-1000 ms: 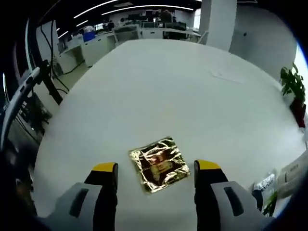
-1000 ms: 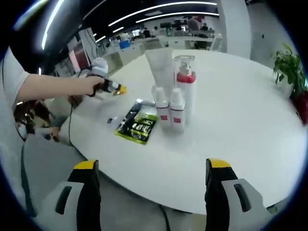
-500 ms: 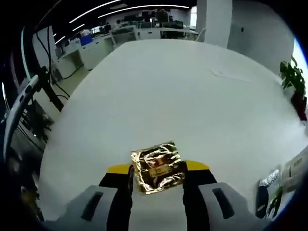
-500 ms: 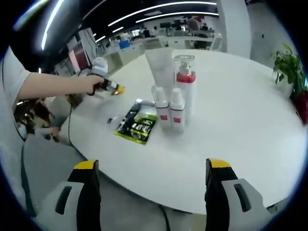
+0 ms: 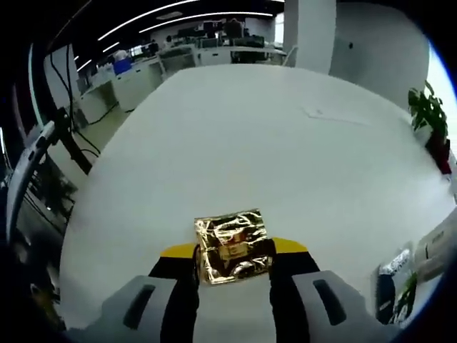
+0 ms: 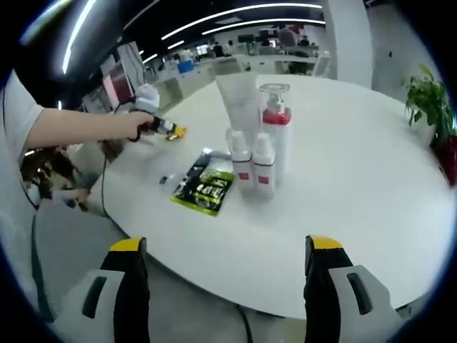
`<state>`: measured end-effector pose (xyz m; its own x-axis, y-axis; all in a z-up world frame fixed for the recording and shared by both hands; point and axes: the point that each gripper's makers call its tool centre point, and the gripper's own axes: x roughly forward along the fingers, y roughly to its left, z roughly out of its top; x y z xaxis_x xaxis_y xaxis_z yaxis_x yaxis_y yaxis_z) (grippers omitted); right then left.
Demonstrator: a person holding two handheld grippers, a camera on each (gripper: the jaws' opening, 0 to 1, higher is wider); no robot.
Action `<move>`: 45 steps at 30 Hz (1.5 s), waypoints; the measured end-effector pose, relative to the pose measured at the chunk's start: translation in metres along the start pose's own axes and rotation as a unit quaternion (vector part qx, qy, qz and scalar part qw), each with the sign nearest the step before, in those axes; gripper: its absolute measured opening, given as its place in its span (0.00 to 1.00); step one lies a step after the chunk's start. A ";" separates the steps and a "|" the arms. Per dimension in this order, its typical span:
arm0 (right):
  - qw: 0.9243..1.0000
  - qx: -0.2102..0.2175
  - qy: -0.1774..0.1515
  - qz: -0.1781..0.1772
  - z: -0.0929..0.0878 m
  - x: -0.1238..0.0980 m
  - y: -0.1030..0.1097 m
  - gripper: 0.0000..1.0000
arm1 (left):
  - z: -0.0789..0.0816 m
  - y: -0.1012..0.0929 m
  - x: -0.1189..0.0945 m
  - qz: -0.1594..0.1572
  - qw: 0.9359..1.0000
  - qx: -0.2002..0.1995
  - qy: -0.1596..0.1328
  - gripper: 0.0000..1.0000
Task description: Arrange the skincare products in the storage area until every visible bottle or jar stands upright without overlapping.
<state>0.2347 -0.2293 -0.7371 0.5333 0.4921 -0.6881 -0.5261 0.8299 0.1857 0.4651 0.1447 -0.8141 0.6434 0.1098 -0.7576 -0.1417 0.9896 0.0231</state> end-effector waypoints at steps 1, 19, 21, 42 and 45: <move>1.000 0.000 -0.001 0.000 0.000 0.000 0.000 0.90 | 0.000 0.000 0.000 -0.001 1.000 0.000 0.001 0.34; 1.000 0.004 -0.014 0.008 0.006 -0.001 0.003 0.87 | 0.007 -0.011 -0.030 -0.040 0.998 0.025 -0.044 0.34; 1.000 0.004 -0.016 0.010 0.006 -0.001 0.004 0.87 | 0.009 -0.010 -0.032 -0.042 0.998 0.026 -0.048 0.34; 0.999 -0.009 -0.034 0.019 0.014 -0.004 0.009 0.83 | -0.006 -0.011 -0.084 -0.066 0.993 0.040 -0.085 0.34; 0.999 -0.020 -0.041 0.024 0.018 -0.006 0.013 0.78 | -0.010 -0.014 -0.091 -0.070 0.992 0.043 -0.091 0.34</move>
<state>0.2365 -0.2169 -0.7184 0.5583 0.5527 -0.6187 -0.5780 0.7941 0.1878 0.4013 0.1200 -0.7518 0.7783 -0.0214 -0.6275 0.0183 0.9998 -0.0113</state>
